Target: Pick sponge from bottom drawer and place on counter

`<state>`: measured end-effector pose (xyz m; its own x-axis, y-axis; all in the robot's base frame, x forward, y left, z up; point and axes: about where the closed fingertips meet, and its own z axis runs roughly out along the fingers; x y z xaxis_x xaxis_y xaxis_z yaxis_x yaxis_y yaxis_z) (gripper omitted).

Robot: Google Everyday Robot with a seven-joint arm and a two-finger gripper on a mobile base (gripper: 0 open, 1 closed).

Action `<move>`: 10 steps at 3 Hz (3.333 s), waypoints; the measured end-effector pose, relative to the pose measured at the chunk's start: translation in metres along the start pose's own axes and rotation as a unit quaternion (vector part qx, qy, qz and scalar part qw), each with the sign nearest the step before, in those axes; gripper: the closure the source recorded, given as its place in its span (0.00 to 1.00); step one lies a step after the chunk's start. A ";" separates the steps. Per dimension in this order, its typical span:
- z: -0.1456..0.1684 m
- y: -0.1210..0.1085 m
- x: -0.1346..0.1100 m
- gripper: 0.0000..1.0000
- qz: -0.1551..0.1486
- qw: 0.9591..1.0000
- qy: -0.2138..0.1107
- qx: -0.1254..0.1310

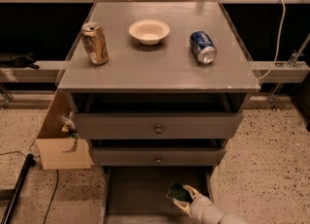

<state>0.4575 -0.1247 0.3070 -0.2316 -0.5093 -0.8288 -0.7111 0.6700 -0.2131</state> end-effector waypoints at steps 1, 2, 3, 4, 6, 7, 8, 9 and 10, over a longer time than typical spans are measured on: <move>-0.024 0.002 -0.042 1.00 -0.037 0.999 -0.031 0.006; -0.077 -0.008 -0.102 1.00 -0.073 0.994 -0.076 0.042; -0.137 -0.015 -0.160 1.00 -0.112 0.982 -0.127 0.082; -0.145 -0.023 -0.154 1.00 -0.105 0.982 -0.122 0.097; -0.146 -0.042 -0.206 1.00 -0.138 0.972 -0.157 0.111; -0.156 -0.073 -0.263 1.00 -0.165 0.959 -0.185 0.136; -0.183 -0.116 -0.310 1.00 -0.182 0.947 -0.201 0.173; -0.202 -0.144 -0.312 1.00 -0.167 0.942 -0.209 0.201; -0.204 -0.146 -0.315 1.00 -0.169 0.941 -0.212 0.204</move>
Offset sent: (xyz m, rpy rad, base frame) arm -0.0454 -0.0053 0.2264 -0.0112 -0.3955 0.0278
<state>0.4988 -0.1716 0.7049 0.3086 -0.5268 -0.7920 -0.3633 0.7042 -0.6100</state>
